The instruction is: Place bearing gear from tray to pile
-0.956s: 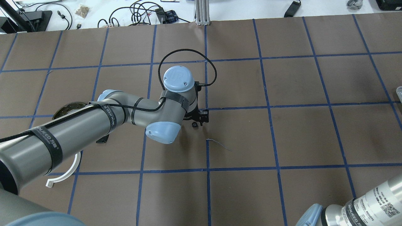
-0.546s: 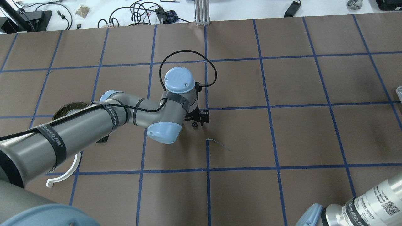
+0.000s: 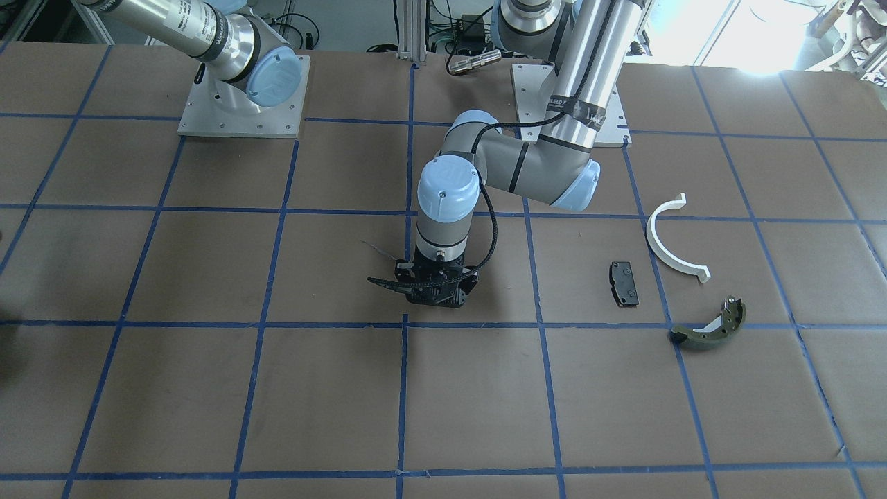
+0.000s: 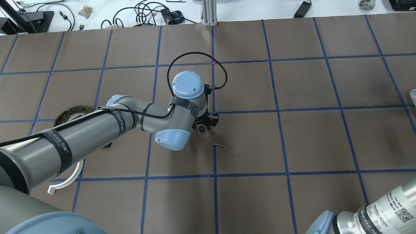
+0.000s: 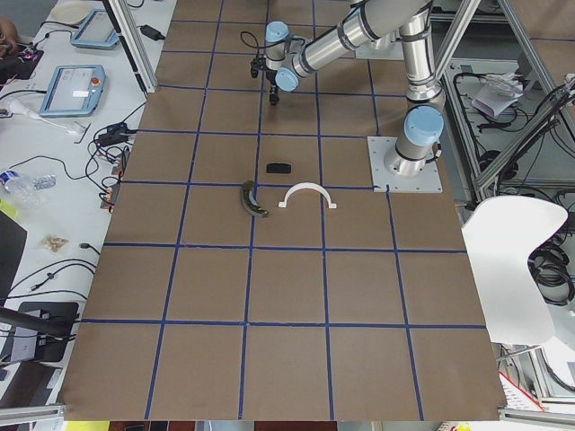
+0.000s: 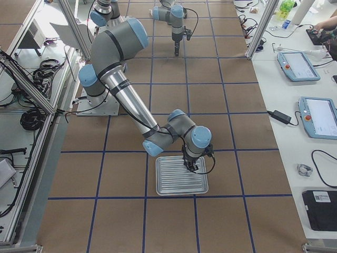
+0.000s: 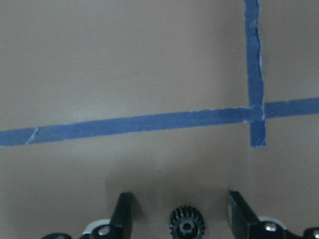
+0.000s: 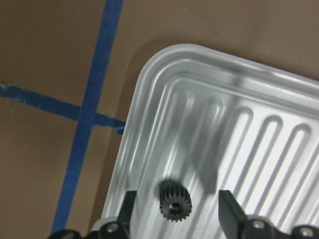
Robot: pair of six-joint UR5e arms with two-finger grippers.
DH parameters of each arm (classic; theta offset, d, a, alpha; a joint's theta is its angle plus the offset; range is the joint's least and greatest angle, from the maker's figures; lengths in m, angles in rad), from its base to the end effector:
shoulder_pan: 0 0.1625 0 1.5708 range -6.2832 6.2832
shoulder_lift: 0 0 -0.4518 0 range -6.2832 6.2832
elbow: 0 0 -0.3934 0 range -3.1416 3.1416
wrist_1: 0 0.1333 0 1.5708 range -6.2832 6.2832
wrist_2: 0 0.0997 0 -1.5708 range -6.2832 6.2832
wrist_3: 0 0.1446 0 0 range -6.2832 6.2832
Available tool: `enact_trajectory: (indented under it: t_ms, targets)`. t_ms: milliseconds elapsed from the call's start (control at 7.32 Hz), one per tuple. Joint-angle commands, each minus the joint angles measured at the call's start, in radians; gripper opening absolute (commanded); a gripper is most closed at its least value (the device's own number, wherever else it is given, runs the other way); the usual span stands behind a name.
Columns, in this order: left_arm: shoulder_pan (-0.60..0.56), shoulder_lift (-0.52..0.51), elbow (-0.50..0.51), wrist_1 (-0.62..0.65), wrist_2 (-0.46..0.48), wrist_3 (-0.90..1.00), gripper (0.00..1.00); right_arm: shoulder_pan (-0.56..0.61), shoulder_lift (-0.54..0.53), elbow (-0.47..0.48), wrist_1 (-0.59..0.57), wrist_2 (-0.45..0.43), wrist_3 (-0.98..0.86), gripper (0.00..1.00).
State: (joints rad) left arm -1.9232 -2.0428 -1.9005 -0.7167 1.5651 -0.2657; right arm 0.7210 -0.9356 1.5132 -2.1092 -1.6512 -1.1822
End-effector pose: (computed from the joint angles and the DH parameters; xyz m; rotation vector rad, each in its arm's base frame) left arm -0.3282 -0.5038 0.1430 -0.1354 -3.1164 0.0752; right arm -0.4392 -0.5480 0.1634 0.5202 -3.0859 -0.1393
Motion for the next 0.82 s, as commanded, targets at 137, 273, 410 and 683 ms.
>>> enact_trajectory:
  t_ms: [137, 273, 410, 683]
  targets:
    - [0.000, 0.012, -0.003, 0.002, 0.001, 0.005, 0.00, -0.002, 0.003, 0.001, -0.002, -0.002, -0.017, 0.55]
    - [0.001, 0.027, 0.001, -0.003, 0.006, 0.008, 0.00, -0.002, 0.003, 0.001, -0.002, -0.005, -0.017, 0.51]
    - [0.007, 0.041, 0.004, -0.009, 0.007, 0.016, 0.00, -0.002, 0.008, 0.001, -0.002, -0.007, -0.019, 0.49]
    - [0.082, 0.099, 0.001, -0.106, 0.007, 0.025, 0.00, -0.002, 0.012, -0.001, 0.000, -0.007, -0.017, 0.44]
